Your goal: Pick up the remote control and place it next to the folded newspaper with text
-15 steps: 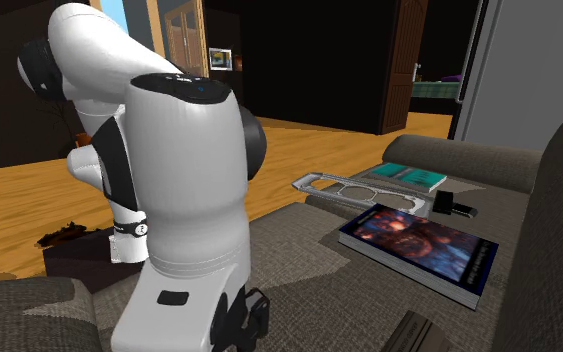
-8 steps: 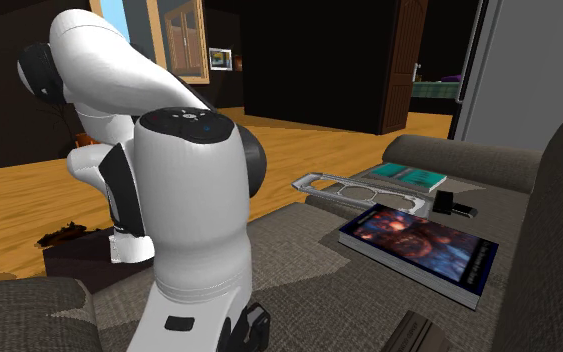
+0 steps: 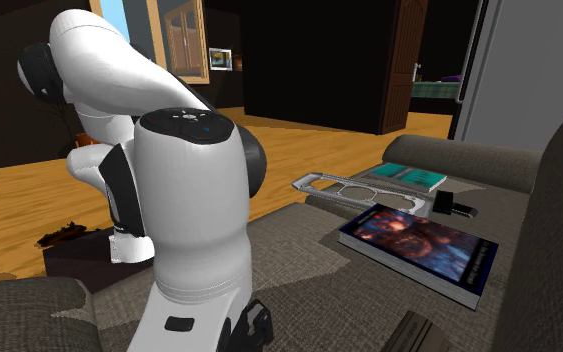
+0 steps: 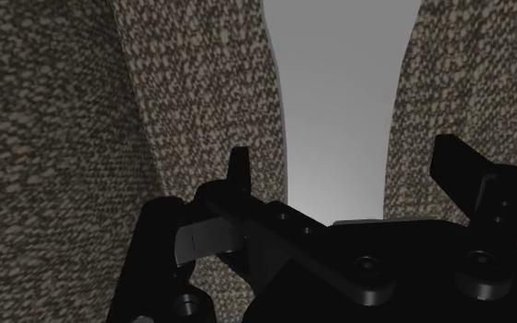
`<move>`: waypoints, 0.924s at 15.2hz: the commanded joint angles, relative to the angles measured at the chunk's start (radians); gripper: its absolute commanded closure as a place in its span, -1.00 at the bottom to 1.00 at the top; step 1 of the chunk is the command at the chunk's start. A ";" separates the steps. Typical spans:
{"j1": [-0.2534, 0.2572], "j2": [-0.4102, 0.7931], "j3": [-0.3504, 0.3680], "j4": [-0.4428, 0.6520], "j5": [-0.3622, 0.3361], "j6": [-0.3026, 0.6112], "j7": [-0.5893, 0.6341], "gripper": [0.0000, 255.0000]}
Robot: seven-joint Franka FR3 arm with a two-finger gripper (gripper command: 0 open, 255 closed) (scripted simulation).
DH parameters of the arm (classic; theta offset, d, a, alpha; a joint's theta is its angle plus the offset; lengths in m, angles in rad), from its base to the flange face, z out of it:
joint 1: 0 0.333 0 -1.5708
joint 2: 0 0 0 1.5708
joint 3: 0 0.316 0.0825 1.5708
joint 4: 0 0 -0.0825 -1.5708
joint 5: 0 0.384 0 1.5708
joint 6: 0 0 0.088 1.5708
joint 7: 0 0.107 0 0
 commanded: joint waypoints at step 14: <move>-0.001 -0.044 0.007 0.063 0.014 -0.106 -0.009 -1.00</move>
